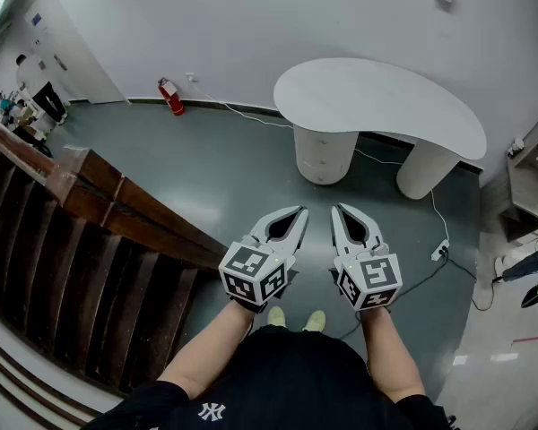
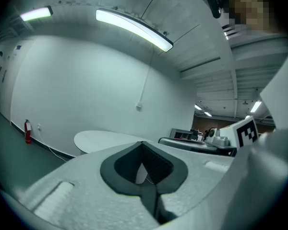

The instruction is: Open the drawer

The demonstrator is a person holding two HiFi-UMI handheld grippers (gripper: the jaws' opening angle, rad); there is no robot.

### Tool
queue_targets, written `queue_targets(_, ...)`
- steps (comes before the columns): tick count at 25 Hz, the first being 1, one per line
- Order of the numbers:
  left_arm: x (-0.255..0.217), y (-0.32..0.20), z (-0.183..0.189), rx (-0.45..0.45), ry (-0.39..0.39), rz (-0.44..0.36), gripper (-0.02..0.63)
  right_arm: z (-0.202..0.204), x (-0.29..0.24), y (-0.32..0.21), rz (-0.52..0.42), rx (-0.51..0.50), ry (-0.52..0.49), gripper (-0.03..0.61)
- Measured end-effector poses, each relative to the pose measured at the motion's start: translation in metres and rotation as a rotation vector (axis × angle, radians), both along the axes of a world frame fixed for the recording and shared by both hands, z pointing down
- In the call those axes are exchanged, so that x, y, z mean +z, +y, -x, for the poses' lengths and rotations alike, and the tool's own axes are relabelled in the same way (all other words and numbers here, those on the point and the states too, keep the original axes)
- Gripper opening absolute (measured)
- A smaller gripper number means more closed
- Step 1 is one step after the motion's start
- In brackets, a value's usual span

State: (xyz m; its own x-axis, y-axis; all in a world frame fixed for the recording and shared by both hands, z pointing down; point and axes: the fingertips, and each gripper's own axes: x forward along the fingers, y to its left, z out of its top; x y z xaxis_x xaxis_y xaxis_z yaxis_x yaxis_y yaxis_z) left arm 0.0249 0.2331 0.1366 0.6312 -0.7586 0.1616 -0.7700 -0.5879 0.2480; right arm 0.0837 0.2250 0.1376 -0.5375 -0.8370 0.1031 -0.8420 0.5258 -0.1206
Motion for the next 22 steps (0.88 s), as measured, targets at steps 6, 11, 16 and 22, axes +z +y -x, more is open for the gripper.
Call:
queue_targets(6, 0.000, 0.005, -0.006, 0.007, -0.011, -0.011, 0.009, 0.002, -0.002, 0.004, -0.005, -0.003, -0.001, 0.014)
queue_targets(11, 0.003, 0.010, -0.010, 0.005, -0.010, -0.001, 0.009, -0.003, -0.001, 0.009, -0.001, -0.012, -0.015, 0.014)
queue_targets(16, 0.005, -0.004, -0.003, -0.018, -0.019, -0.011, 0.009, -0.027, -0.002, 0.000, -0.008, 0.011, -0.103, 0.015)
queue_targets(22, 0.014, -0.011, 0.004, -0.064, -0.040, 0.004, 0.009, -0.038, 0.016, -0.006, 0.025, 0.006, -0.123, 0.015)
